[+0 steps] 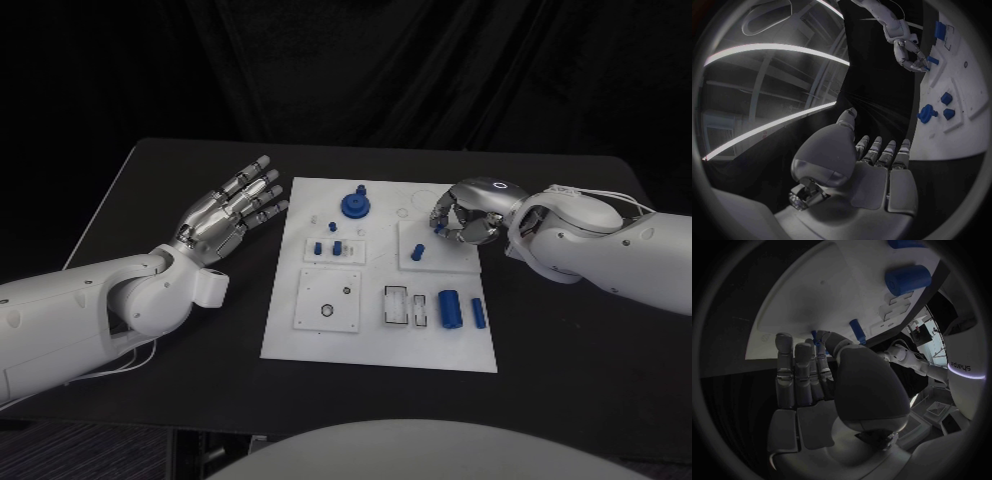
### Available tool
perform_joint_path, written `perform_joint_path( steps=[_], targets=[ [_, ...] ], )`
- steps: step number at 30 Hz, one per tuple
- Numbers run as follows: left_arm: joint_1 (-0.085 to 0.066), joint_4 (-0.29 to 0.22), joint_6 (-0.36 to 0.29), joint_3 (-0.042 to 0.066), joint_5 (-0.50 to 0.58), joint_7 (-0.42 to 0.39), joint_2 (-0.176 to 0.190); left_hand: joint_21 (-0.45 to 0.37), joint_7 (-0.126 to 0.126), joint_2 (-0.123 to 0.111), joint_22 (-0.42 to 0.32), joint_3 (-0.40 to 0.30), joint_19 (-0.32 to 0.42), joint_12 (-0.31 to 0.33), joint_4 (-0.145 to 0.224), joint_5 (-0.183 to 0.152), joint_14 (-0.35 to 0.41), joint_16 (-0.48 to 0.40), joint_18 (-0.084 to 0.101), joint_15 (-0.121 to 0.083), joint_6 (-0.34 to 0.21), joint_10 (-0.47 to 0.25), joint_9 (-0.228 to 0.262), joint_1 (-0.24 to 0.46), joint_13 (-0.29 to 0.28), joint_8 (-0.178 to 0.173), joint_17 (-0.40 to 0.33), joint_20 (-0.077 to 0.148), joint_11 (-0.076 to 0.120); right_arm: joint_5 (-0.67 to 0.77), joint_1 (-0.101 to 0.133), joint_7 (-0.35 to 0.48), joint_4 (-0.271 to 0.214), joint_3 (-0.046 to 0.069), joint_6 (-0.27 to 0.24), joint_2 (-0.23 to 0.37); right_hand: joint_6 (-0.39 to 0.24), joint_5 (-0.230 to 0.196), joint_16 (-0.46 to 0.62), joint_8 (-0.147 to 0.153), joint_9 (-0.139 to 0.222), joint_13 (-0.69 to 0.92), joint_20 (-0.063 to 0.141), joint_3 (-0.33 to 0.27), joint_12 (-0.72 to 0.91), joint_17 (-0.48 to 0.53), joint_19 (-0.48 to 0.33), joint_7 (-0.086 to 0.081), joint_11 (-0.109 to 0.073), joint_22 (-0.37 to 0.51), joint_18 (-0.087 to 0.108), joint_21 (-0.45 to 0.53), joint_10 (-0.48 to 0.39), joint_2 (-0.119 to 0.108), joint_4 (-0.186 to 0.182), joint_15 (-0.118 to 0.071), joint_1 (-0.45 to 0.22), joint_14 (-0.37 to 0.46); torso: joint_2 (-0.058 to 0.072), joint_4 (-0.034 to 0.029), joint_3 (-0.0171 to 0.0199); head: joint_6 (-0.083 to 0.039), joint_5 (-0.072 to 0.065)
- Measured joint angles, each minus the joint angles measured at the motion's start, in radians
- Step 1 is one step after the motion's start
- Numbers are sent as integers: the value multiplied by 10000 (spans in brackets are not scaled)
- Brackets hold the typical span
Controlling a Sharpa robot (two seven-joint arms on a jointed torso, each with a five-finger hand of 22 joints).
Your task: Assemble the parts on the task board
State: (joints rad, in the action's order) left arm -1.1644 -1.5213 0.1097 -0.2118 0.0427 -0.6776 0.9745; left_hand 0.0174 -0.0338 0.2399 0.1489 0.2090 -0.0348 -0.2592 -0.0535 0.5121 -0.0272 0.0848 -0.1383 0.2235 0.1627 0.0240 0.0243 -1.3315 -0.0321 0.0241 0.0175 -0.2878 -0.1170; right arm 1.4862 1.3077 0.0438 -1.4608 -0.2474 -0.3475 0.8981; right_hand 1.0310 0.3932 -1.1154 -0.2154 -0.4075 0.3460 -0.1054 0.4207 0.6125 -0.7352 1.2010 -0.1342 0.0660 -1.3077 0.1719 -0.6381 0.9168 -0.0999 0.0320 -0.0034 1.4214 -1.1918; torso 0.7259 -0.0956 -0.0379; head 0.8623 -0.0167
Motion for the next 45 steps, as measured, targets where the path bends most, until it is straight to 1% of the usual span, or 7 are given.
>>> perform_joint_path(
  steps=[12, 14, 16, 22, 31, 36, 45],
  targets=[
    [3, 21, -2, 1, 2, -1, -22, 0, 36, 0, 23, 0, 0, 0, -1, 39, 0, 0, -2, 0, 37, 0, -1, 0, -9, 0, -1, 0, 1, -13, 462, -34, -527, 1, -32, 286, -2, 0, -168, 4, -58, -50, 70, 0, -127, -348, 153, -1, 35, 1, 1, -484, 36, -2, 0, -2, -2, -265, 0, 2, -11, 49, 46],
    [4, 23, -2, 1, 2, -1, -38, 0, 37, 0, 19, 0, 0, 0, -1, 39, 0, 0, -3, 0, 37, 0, -1, 0, -9, 0, -1, 0, 0, -16, 544, -55, -738, 2, -29, 388, -28, -1, -340, 9, -93, -73, 75, -3, -169, -599, 349, 25, 34, 2, -47, -761, 112, -3, -3, -18, -3, -484, -2, 1, -13, 60, 47],
    [5, 28, -2, 1, 2, -1, -48, 0, 37, 0, 14, 0, 0, 0, -1, 39, 0, 0, -2, 0, 37, 0, -1, 0, -9, 0, -1, 0, 1, -17, 609, -79, -952, 2, -23, 468, -39, -1, -951, 37, -154, -88, 99, -56, -240, -1531, 842, 36, -8, 2, -332, -1753, 185, -3, -1, -51, -3, -1070, -6, 0, -18, 81, 48],
    [6, 82, -7, 1, 2, -2, -75, 0, 37, 0, 0, 0, 0, 0, -1, 39, 0, 0, -4, -1, 37, 0, -1, 0, -8, 0, -1, 0, 1, -21, 758, -170, -1862, 1, -7, 569, -39, -37, -1201, 37, -189, -110, 121, -56, -245, -1950, 1019, 36, -38, 2, -328, -2181, 216, -3, -1, -71, -3, -1283, -7, -3, -23, 104, 150],
    [6, 82, -19, 1, 3, -3, -141, 0, 72, 42, -12, -28, 1, -50, 27, 38, 0, 0, -5, -1, 72, 0, -2, 42, -7, 0, -2, 1, 1, 179, 771, -392, -2811, -4, -66, 205, -39, -38, -1449, 46, -235, -106, 111, -56, -271, -2348, 1149, 35, -19, 2, -325, -2499, 267, -4, -1, -99, -4, -1474, -5, 6, -31, 105, 511],
    [7, 93, -27, 1, 4, -4, -165, 0, 72, 41, -12, -28, 1, -50, 26, 38, 0, 0, -5, -1, 71, 0, 0, 41, -6, 0, -2, 0, 1, 349, 720, -503, -2781, -3, -66, -332, -39, -39, -1488, 56, -237, -98, 142, -57, -273, -2308, 1180, 35, -39, 3, -325, -2490, 288, -4, -1, -99, -5, -1473, 0, 0, -26, 105, 690],
    [8, 96, -27, 0, 5, -4, -236, 0, 72, 83, -11, -55, 1, -50, 53, 99, 0, 0, -5, -1, 72, 33, 6, 83, -6, 0, -3, 1, -32, 1033, 331, -579, -2430, -6, -30, -1288, -40, -40, -1487, 64, -248, -99, 142, -57, -292, -2215, 1180, 35, -52, 3, -323, -2409, 301, -5, -2, -99, -5, -1473, -1, -50, -3, 105, 1002]
  ],
)
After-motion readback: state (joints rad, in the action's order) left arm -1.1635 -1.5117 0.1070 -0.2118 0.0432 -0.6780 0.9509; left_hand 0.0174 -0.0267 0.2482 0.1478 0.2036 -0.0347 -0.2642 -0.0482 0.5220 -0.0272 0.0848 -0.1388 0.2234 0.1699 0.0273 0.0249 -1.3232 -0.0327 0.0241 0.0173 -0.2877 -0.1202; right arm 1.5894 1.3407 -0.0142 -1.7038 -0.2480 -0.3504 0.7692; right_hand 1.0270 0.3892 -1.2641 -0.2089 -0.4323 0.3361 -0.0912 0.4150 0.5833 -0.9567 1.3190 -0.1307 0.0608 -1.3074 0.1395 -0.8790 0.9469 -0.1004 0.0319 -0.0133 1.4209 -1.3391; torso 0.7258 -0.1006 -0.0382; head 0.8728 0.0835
